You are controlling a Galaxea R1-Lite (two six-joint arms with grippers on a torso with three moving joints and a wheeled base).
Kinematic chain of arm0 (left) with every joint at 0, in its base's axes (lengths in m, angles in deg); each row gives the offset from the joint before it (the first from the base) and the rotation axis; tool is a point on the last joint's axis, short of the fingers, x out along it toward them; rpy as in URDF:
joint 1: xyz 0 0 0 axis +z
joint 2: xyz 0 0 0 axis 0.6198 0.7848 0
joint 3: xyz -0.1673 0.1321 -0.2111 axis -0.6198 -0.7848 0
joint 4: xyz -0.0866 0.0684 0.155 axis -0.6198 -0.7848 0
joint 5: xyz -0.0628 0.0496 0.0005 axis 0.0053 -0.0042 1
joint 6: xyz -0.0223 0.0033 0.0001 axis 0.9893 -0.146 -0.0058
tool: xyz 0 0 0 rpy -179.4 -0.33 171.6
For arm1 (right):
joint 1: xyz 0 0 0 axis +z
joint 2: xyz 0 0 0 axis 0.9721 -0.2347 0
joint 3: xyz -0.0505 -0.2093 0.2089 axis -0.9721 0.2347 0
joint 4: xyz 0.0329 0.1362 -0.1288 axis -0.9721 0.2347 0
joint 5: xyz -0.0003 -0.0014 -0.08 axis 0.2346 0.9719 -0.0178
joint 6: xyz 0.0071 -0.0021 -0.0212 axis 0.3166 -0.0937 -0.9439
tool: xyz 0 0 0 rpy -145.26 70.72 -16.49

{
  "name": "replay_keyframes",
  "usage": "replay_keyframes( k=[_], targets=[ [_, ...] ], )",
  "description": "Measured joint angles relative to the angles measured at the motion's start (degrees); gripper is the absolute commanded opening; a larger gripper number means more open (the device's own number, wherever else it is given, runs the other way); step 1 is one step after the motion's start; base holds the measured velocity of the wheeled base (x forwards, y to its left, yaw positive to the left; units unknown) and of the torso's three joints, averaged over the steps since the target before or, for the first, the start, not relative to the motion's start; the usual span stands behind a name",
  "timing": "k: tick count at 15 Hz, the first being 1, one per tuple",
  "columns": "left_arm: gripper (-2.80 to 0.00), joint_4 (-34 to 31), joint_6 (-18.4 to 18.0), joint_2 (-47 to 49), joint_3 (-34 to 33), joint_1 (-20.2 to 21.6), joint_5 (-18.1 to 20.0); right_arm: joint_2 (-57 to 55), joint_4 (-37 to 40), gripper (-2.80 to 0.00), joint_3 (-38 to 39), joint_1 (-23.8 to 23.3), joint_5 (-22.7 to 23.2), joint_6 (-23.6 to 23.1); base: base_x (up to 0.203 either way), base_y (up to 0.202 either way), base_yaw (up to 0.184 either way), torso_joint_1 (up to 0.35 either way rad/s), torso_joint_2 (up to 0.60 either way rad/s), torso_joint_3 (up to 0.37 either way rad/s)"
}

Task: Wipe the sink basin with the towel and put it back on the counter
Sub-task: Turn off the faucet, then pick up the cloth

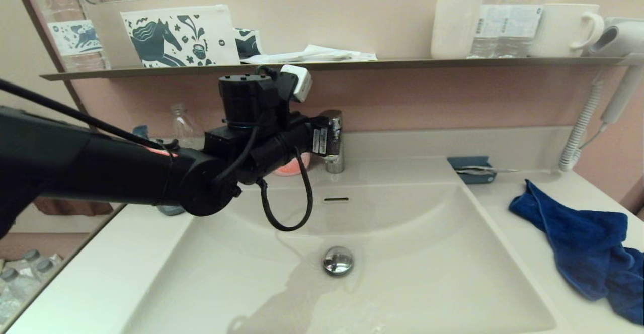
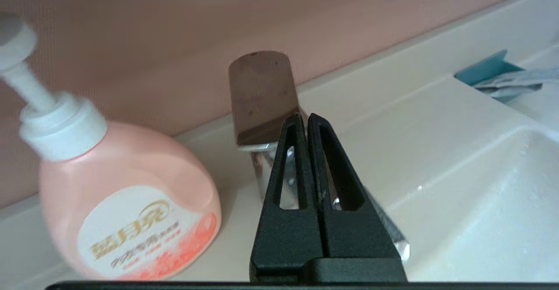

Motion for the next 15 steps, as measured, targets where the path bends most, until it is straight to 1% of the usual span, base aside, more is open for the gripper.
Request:
replay_keyframes(
  k=[2, 3, 11, 13, 15],
  targets=[
    [-2.80, -0.37, 0.00, -2.26, -1.73, 0.01, 0.00, 0.00, 0.02, -2.80, 0.00, 0.00, 0.00, 0.00, 0.000, 0.000, 0.000, 0.000, 0.00, 0.000],
    [-2.80, -0.05, 0.05, -4.03, -3.79, 0.06, 0.00, 0.00, 0.02, -2.80, 0.00, 0.00, 0.00, 0.00, 0.000, 0.000, 0.000, 0.000, 0.00, 0.000],
    [-2.80, 0.30, 0.24, -26.03, -25.96, -0.73, 0.24, 0.00, 0.02, -2.80, 0.00, 0.00, 0.00, 0.00, 0.000, 0.000, 0.000, 0.000, 0.00, 0.000],
    [-2.80, 0.13, 0.22, -32.29, -30.19, 0.28, 0.33, 0.00, 0.02, -2.80, 0.00, 0.00, 0.00, 0.00, 0.000, 0.000, 0.000, 0.000, 0.00, 0.000],
    [-2.80, 0.10, 0.20, -38.49, -35.37, 3.28, 0.99, 0.00, 0.02, -2.80, 0.00, 0.01, 0.00, 0.00, 0.000, 0.000, 0.000, 0.000, 0.00, 0.000]
  ],
)
